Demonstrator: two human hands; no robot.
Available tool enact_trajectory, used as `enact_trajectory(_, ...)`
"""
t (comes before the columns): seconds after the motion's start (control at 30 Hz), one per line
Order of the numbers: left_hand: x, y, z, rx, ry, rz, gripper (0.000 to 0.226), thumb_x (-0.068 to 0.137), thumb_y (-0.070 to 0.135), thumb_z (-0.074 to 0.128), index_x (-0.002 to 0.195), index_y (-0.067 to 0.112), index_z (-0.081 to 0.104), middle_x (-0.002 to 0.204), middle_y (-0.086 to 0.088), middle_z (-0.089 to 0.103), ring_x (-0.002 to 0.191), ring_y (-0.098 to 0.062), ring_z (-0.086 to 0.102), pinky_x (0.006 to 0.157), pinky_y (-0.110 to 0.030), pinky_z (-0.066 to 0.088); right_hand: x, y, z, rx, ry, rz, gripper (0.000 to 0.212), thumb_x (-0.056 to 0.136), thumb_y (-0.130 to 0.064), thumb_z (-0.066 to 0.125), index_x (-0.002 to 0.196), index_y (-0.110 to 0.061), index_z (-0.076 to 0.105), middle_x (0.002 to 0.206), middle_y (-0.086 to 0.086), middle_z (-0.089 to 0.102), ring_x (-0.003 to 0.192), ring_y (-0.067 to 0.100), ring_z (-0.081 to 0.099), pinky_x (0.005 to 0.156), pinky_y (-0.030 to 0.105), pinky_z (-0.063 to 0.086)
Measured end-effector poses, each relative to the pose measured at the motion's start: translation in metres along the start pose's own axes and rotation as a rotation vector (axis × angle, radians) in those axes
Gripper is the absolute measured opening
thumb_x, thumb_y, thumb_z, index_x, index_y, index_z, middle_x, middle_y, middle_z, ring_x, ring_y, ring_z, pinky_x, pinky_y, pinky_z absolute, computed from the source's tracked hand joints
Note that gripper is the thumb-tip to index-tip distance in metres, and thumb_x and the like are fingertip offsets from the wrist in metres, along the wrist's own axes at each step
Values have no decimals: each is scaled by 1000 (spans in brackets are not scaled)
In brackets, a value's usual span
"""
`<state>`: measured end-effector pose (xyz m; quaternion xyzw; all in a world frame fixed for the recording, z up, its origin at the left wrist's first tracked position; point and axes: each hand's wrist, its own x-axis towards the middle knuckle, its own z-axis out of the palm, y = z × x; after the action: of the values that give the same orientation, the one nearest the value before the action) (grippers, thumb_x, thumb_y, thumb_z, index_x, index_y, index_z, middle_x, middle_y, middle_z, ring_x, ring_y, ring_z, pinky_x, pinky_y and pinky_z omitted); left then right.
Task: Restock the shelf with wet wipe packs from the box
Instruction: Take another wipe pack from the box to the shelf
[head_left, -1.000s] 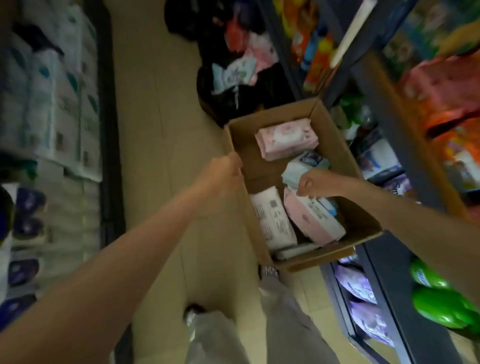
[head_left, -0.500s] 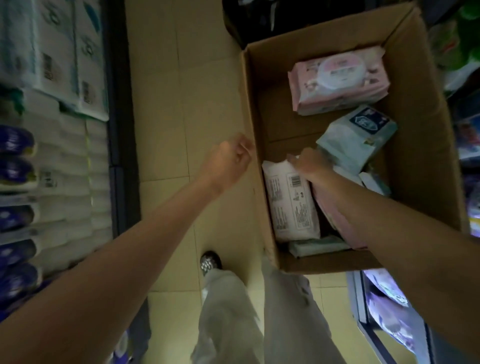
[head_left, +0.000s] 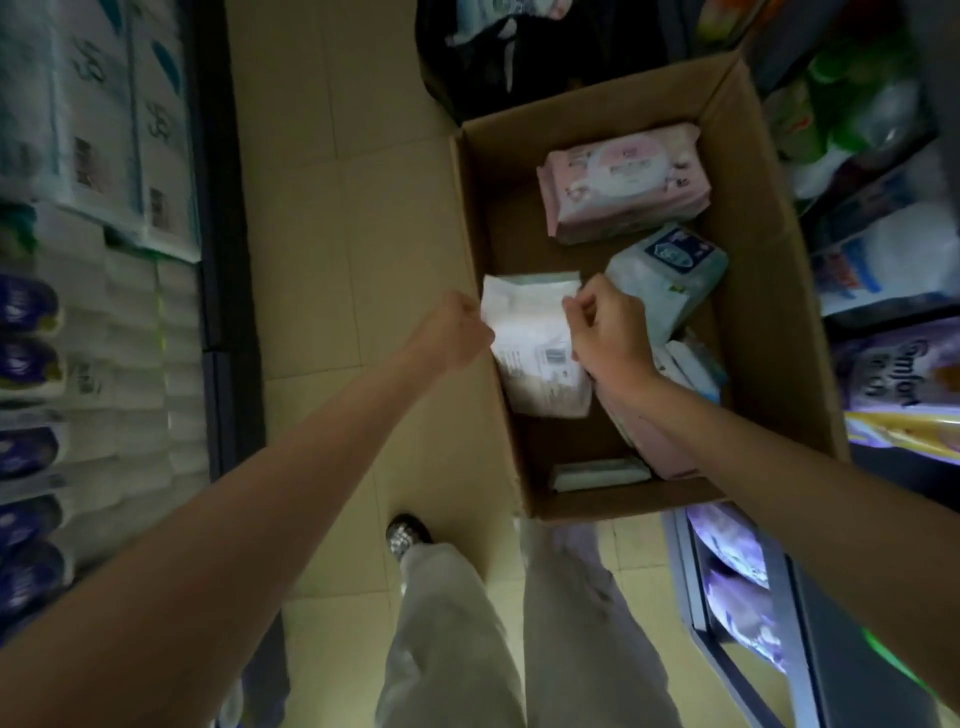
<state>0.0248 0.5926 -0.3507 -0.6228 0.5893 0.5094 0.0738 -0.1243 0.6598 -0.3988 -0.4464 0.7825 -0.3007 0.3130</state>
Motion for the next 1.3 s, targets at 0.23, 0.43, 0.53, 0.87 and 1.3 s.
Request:
enact_trajectory(0.23, -29, 30, -24, -382, 105, 255, 70, 83, 13, 67, 140, 12, 26, 133, 6, 43, 119, -12, 47, 91, -17, 42, 13, -119, -50, -29, 261, -476, 21, 88, -12, 54, 74, 4, 55, 61, 18, 60, 56, 30, 58, 53, 29, 31)
enact_trajectory(0.43, -95, 102, -105, -747, 416, 553, 18, 99, 21, 38, 116, 23, 43, 88, 25, 53, 75, 28, 52, 65, 7, 38, -11, -273, -74, -86, 495, -848, 19, 85, -12, 53, 71, 0, 57, 49, 9, 55, 39, 25, 53, 40, 26, 34)
enact_trajectory(0.53, -146, 107, -179, -780, 476, 701, 26, 90, 23, 54, 115, 16, 54, 87, 20, 59, 73, 18, 59, 64, -2, 45, -28, -356, -91, 3, 419, -973, 21, 88, -15, 50, 77, 2, 57, 58, 14, 60, 52, 33, 59, 46, 39, 44)
enact_trajectory(0.87, -364, -32, -427, -776, 279, 953, 69, 50, 43, 84, 112, 18, 66, 113, -7, 69, 102, -23, 67, 79, -33, 56, -106, -552, -67, 240, -757, -740, 50, 76, 4, 69, 105, -31, 48, 98, -23, 57, 79, -16, 60, 68, 6, 48)
enact_trajectory(1.3, -629, -215, -546, -590, 1215, 769, 93, 58, 26, 82, 138, 31, 33, 140, 13, 45, 111, -12, 58, 86, -27, 52, -264, -816, 46, -36, 654, -1758, 88, 57, -50, 71, 131, -10, 42, 117, 15, 53, 107, 26, 36, 91, 37, 23)
